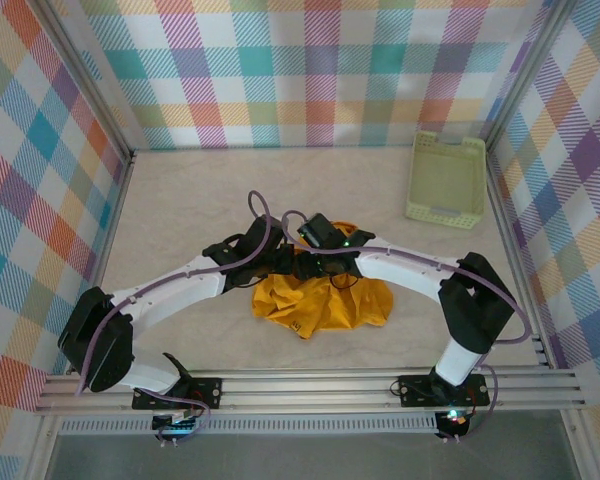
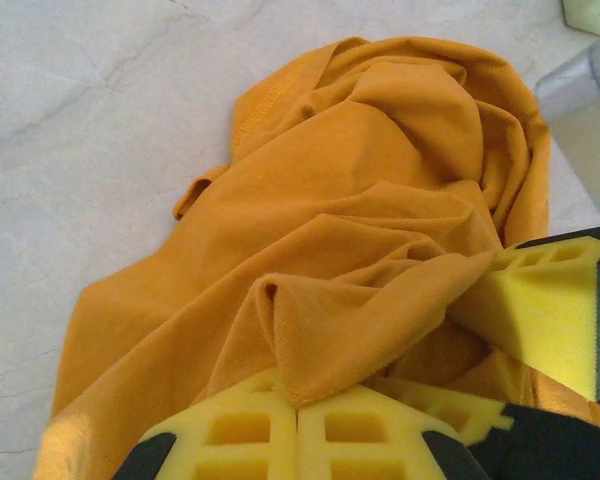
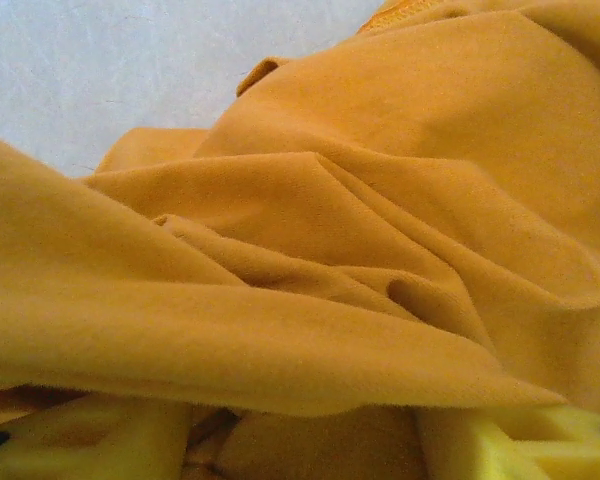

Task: Fold the inside-out t-shirt

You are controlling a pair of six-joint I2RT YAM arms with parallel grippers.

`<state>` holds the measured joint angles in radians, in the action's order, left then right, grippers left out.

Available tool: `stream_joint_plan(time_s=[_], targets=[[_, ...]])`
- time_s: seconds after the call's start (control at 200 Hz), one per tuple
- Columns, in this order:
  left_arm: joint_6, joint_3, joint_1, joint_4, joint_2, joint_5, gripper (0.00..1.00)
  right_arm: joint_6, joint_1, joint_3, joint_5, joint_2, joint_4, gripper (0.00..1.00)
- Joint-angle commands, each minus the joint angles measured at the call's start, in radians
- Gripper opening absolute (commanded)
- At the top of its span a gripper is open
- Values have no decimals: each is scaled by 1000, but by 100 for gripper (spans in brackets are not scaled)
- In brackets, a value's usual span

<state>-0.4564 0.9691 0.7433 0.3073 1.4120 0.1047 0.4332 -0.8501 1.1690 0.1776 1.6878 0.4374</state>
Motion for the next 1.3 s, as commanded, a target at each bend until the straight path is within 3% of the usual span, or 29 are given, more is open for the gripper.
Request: stream_joint_plan(time_s=[0.0, 0.575, 0.705, 0.85, 1.07, 1.294], targets=[[-10, -7, -5, -21, -32, 10, 0, 3, 2, 21, 22, 5, 18, 56], [-10, 14, -6, -21, 1, 0, 0, -19, -3, 13, 38, -106, 61, 12], [-10, 13, -6, -21, 1, 1, 0, -17, -8, 12, 16, -109, 59, 12], [-12, 12, -5, -21, 0, -3, 0, -18, -15, 21, -32, -98, 49, 30], [-11, 12, -5, -21, -9, -3, 0, 1, -15, 67, 45, -28, 92, 32], [-12, 10, -5, -21, -12, -7, 0, 8, -15, 81, 30, -1, 85, 36]])
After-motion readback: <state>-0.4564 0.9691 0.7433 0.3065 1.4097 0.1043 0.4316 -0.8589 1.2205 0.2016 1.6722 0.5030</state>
